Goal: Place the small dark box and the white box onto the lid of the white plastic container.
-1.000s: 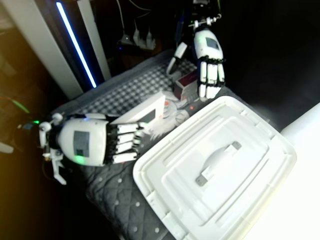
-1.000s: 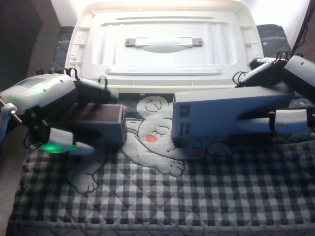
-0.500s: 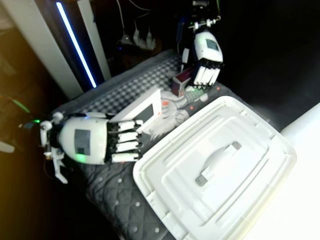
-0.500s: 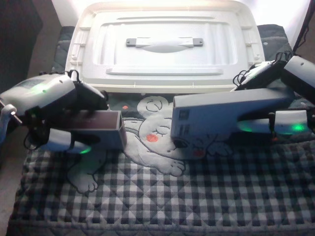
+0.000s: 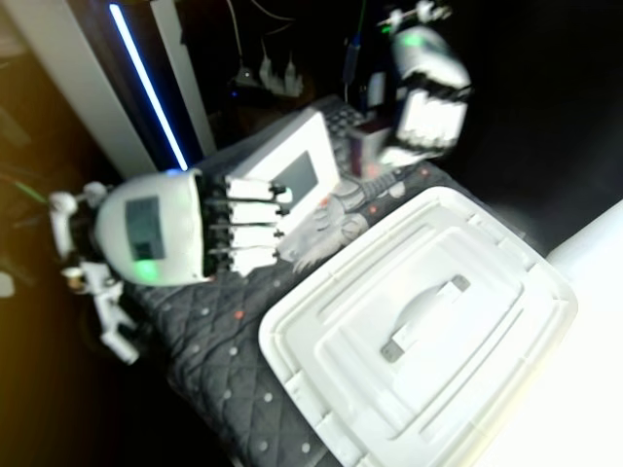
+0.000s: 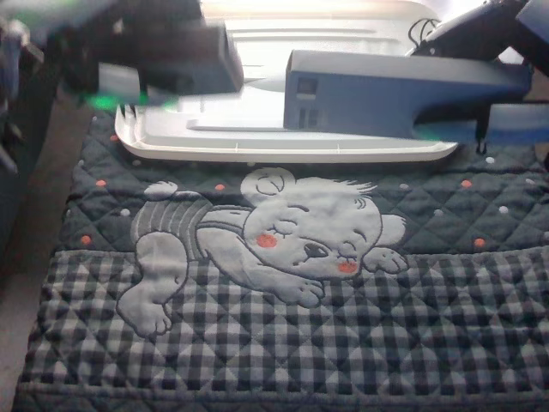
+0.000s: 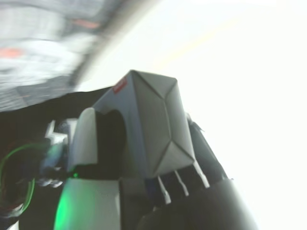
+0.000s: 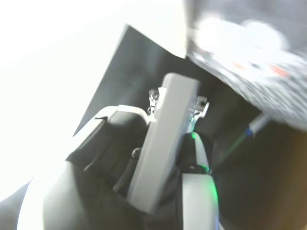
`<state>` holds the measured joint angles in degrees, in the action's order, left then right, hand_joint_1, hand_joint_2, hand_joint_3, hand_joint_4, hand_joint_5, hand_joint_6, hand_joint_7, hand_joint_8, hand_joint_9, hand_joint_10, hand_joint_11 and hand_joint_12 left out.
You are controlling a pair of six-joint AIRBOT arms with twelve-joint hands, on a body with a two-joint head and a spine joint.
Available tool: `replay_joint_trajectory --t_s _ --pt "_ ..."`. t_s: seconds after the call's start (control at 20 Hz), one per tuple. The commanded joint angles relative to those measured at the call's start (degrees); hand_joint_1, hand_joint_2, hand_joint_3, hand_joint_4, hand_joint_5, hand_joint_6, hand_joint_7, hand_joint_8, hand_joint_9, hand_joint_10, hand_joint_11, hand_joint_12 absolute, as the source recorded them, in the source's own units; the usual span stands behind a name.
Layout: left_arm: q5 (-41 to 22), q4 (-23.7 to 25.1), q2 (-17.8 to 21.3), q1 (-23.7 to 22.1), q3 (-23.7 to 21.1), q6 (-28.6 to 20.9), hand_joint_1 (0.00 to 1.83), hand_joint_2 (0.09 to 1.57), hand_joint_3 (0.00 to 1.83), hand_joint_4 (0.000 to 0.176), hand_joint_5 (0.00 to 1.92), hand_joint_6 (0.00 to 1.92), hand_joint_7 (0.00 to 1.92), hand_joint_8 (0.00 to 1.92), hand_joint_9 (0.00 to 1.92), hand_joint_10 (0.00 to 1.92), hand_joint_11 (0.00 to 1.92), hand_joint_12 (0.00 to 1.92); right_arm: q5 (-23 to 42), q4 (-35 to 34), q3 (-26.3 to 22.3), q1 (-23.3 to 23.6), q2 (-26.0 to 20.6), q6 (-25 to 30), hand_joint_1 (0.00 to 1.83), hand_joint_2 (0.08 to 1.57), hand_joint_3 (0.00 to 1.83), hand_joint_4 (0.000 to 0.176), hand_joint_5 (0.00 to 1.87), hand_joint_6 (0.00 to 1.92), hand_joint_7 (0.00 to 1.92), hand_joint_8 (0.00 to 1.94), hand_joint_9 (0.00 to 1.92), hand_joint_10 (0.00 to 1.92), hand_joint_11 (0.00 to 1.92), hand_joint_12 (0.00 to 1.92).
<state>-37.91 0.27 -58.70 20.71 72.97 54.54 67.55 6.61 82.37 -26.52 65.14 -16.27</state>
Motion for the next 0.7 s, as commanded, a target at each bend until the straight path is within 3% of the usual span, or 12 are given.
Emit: replay_joint_trajectory --t_s 0.0,0.05,0.1,0.15,0.2,0.3,0.35,0.4,0.5,0.55,0.6,0.65 --pt "-2.72 0.68 -0.58 -1.8 0.37 0.67 1.39 1.07 0.0 0.0 0.88 1.03 1.09 0.72 1.17 0.89 1.0 1.09 5.18 -2.28 0.84 1.64 -0.19 -0.01 1.22 0.99 0.0 0.0 1.3 0.43 1.31 0.91 1.4 1.29 1.31 1.66" --pt "-0.71 0.67 -1.16 -4.15 1.15 3.07 1.4 1.06 0.0 0.0 0.85 1.02 1.13 0.65 1.18 0.91 0.96 1.11 3.7 -1.88 1.75 3.32 0.32 -0.92 1.29 1.01 0.0 0.0 1.2 0.45 1.29 0.75 1.34 1.1 1.23 1.53" --pt "0.47 0.67 -1.68 -5.74 1.6 5.38 1.39 1.08 0.0 0.0 0.85 1.0 1.07 0.77 1.15 0.99 0.94 1.14 2.4 -1.78 2.14 4.38 0.52 -2.25 1.23 1.0 0.0 0.0 1.25 0.49 1.3 1.28 1.43 1.49 1.4 1.76" --pt "1.79 0.63 -2.79 -7.67 2.49 8.25 1.38 1.1 0.0 0.0 0.84 1.01 1.01 0.88 1.1 1.08 0.94 1.22 0.1 -1.74 2.63 5.96 0.75 -4.74 1.22 1.01 0.0 0.0 1.24 0.53 1.26 1.26 1.42 1.47 1.4 1.75" --pt "1.81 0.28 -3.9 -8.28 3.45 10.57 1.37 1.11 0.0 0.0 0.86 0.99 0.95 0.96 1.06 1.13 0.91 1.28 -1.87 -1.54 3.39 7.04 1.18 -6.31 1.28 1.04 0.0 0.0 1.1 0.59 1.2 0.98 1.32 1.21 1.21 1.62" --pt "1.79 -1.7 -7.11 -9.15 7.03 13.24 1.36 1.15 0.0 0.0 0.8 1.02 0.84 1.2 0.96 1.32 0.79 1.49 -7.94 1.04 7.71 11.08 4.11 -7.07 1.3 1.03 0.0 0.0 1.04 0.76 1.33 0.55 1.38 0.74 1.19 1.25" --pt "2.39 -2.66 -7.8 -9.57 8.08 14.02 1.27 1.17 0.0 0.0 0.83 0.98 0.9 1.3 1.01 1.29 0.93 1.61 -9.67 2.0 8.88 12.37 5.04 -7.05 1.29 1.06 0.0 0.0 1.06 0.63 1.18 0.9 1.34 0.94 1.19 1.44" --pt "4.54 -4.99 -8.77 -11.51 9.41 18.22 1.34 1.15 0.0 0.0 0.82 1.0 0.87 1.19 0.95 1.29 0.75 1.53 -13.67 3.74 10.77 14.97 6.48 -7.01 1.24 1.13 0.0 0.0 0.98 0.73 0.93 1.4 1.01 1.64 1.01 1.9" --pt "6.66 -7.74 -8.85 -13.18 9.55 22.58 1.35 1.16 0.0 0.0 0.8 1.09 0.83 1.2 0.93 1.29 0.69 1.38 -15.37 3.89 12.0 15.85 7.39 -7.01 1.24 1.18 0.0 0.0 0.9 0.83 0.85 1.5 0.87 1.73 0.92 1.92" --pt "8.13 -8.87 -9.21 -14.34 9.85 25.27 1.32 1.22 0.01 0.0 0.72 1.3 0.7 1.36 0.79 1.44 0.48 1.4 -16.18 3.88 12.77 16.09 7.76 -7.0 1.16 1.17 0.0 0.0 0.89 1.05 0.79 1.61 0.8 1.88 0.92 1.92" --pt "8.66 -10.01 -9.53 -14.66 10.04 26.59 1.22 1.15 0.0 0.013 0.44 0.76 0.42 0.75 0.42 0.89 0.16 1.44 -16.78 3.88 12.94 16.13 7.77 -6.91 1.2 1.23 0.0 0.0 0.76 1.08 0.77 1.59 0.59 1.62 0.61 1.89" --pt "9.07 -10.43 -9.72 -14.89 10.13 27.64 1.12 1.06 0.0 0.082 0.25 0.3 0.24 0.25 0.22 0.36 0.03 0.97 -16.91 3.89 12.94 16.13 7.76 -6.81 1.12 1.15 0.0 0.01 0.37 0.45 0.32 0.57 0.24 0.73 0.12 1.38"
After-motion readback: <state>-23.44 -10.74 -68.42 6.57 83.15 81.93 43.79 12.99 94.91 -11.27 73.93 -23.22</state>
